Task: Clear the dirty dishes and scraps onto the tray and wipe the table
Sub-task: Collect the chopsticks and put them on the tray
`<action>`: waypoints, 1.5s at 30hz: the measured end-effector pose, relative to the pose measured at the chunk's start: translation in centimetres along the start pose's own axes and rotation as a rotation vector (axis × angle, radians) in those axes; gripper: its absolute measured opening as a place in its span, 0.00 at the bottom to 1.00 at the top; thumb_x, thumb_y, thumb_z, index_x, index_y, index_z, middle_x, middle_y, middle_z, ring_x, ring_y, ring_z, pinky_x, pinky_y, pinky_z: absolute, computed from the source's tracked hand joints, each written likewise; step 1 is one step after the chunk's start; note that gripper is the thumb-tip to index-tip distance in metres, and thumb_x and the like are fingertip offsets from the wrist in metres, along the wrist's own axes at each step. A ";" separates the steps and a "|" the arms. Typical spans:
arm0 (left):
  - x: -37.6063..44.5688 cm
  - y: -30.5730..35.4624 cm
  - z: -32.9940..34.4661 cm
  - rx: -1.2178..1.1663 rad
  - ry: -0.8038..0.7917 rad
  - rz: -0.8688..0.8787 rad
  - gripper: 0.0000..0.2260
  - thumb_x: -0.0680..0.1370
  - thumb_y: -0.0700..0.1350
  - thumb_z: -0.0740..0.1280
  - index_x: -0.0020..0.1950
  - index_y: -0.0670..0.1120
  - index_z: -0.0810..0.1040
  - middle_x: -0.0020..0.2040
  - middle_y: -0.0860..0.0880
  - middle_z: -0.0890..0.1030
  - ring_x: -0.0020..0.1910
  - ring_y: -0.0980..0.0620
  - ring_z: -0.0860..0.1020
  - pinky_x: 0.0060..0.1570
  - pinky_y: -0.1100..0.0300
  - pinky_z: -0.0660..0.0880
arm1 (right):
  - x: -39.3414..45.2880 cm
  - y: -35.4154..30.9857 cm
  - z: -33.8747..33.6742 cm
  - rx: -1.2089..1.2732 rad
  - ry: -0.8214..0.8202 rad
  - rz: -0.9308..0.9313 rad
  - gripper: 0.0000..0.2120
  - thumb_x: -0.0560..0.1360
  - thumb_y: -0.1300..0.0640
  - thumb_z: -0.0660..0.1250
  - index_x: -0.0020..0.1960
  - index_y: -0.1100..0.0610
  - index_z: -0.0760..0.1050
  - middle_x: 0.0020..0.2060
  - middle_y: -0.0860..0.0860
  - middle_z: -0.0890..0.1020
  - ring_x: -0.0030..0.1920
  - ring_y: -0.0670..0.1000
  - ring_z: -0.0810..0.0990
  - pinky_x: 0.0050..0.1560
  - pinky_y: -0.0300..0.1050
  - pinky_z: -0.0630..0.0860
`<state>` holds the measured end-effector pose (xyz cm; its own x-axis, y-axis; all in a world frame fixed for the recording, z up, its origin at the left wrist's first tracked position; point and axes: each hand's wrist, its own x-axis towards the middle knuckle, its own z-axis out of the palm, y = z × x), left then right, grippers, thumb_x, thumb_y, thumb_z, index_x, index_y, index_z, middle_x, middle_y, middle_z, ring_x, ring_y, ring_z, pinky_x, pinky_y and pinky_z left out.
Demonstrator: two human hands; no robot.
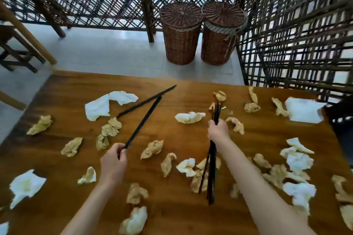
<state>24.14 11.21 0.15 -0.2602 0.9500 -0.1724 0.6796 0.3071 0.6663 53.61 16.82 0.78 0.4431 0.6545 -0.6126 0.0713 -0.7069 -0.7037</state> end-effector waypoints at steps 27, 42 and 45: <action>11.7 -7.7 -7.3 -0.051 -0.084 -0.041 0.05 0.81 0.42 0.57 0.52 0.48 0.72 0.37 0.48 0.77 0.30 0.50 0.74 0.24 0.61 0.66 | 0.2 -6.1 18.0 0.066 0.099 0.142 0.17 0.77 0.55 0.64 0.63 0.62 0.69 0.45 0.57 0.78 0.37 0.55 0.75 0.34 0.47 0.73; 19.1 -10.4 -9.3 -0.094 -0.233 -0.043 0.07 0.81 0.43 0.58 0.47 0.53 0.72 0.31 0.48 0.78 0.22 0.58 0.69 0.19 0.66 0.64 | 5.8 -11.0 24.8 0.058 0.421 0.183 0.21 0.70 0.47 0.72 0.51 0.64 0.75 0.47 0.58 0.82 0.47 0.58 0.81 0.39 0.48 0.79; 19.8 -10.6 -9.7 -0.069 -0.243 -0.054 0.05 0.80 0.43 0.59 0.49 0.51 0.73 0.33 0.49 0.79 0.26 0.54 0.74 0.21 0.68 0.65 | 5.9 -11.4 25.5 -0.031 0.472 0.146 0.18 0.69 0.49 0.74 0.48 0.62 0.76 0.48 0.57 0.82 0.48 0.57 0.81 0.31 0.44 0.71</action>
<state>5.07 26.18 -3.29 -0.1171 0.9204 -0.3729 0.6187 0.3614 0.6976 32.62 35.61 -4.02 0.8064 0.3600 -0.4692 0.0016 -0.7948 -0.6069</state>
